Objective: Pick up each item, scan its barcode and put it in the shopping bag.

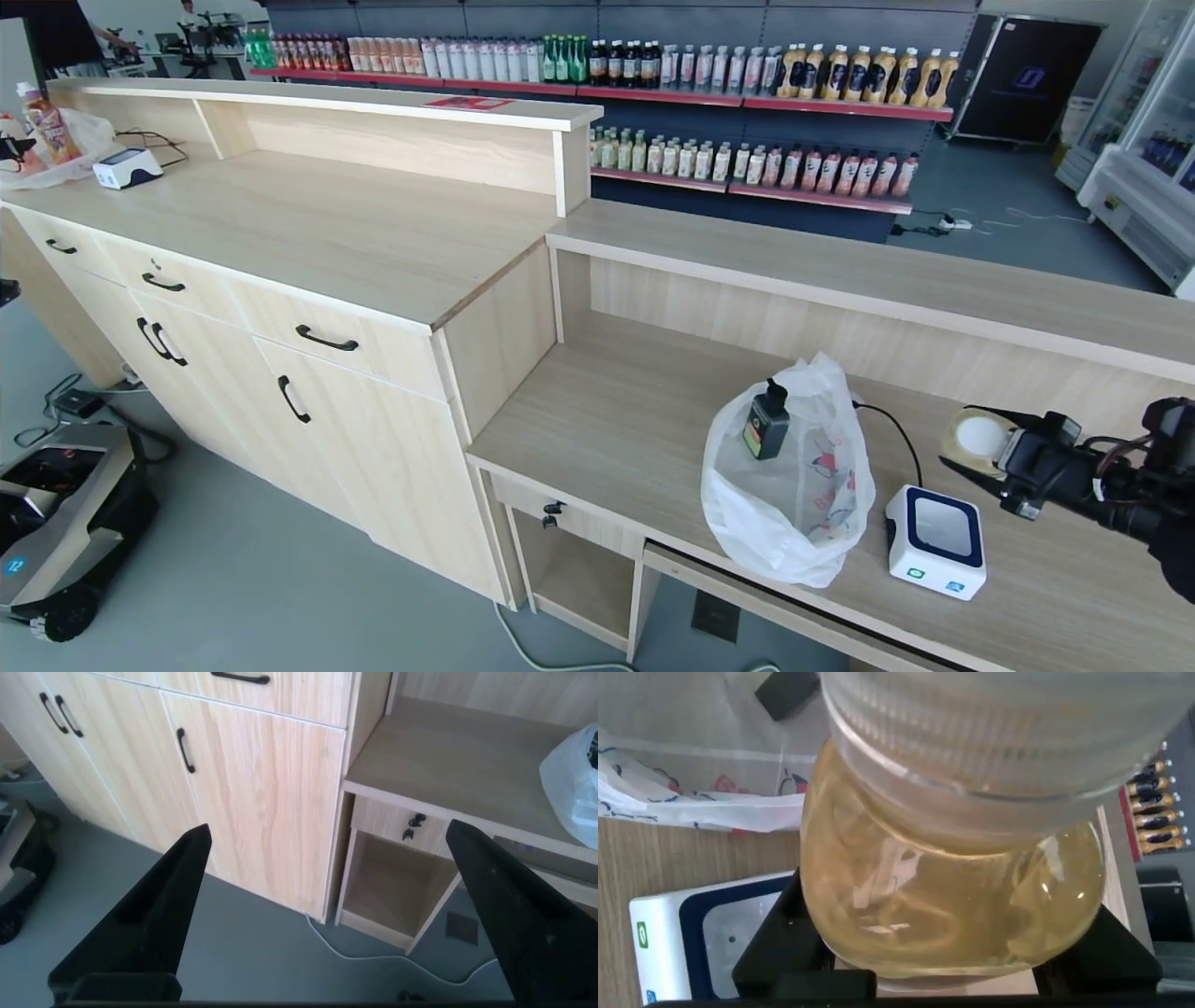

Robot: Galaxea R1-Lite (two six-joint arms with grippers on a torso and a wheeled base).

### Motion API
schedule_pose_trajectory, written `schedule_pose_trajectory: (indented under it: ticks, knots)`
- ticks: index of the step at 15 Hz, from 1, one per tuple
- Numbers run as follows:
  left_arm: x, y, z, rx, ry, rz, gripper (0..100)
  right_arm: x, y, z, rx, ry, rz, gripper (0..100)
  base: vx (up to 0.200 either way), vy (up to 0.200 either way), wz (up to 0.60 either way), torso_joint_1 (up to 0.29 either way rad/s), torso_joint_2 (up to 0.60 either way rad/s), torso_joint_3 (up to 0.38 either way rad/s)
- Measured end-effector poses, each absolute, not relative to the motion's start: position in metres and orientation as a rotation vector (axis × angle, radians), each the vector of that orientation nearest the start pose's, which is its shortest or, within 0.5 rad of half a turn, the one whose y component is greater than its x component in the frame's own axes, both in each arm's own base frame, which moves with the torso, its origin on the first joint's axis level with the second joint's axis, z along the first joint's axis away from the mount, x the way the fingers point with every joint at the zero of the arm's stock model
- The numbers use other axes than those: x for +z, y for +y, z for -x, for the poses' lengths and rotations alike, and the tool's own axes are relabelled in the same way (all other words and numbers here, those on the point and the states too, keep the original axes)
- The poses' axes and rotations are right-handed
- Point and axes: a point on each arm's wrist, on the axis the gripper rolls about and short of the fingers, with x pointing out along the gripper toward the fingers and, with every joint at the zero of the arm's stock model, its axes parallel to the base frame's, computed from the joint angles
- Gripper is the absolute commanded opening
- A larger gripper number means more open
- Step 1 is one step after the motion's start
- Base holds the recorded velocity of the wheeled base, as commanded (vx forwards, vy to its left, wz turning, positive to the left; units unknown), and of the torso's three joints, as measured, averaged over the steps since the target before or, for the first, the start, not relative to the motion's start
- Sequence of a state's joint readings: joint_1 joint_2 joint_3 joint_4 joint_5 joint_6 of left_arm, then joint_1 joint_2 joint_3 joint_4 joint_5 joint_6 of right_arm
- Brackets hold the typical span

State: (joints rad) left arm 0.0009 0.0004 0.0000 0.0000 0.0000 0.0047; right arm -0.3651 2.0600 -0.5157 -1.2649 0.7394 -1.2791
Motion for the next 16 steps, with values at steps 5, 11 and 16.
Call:
schedule_pose_trajectory:
  ticks: [5,11,16]
  knots:
    - [0.075,0.0,0.023,0.001,0.0,-0.004,100,0.041,-0.104,-0.313,0.474,-0.025,1.1,0,0.0,0.0,0.0,0.0,0.0,0.0]
    - [0.075,0.0,0.023,0.001,0.0,-0.004,100,0.023,-0.104,-0.317,0.494,-0.005,1.08,0,0.0,0.0,0.0,0.0,0.0,0.0]
    - [0.075,0.0,0.023,0.001,0.0,-0.004,100,0.014,-0.105,-0.32,0.5,-0.002,1.077,0,0.0,0.0,0.0,0.0,0.0,0.0]
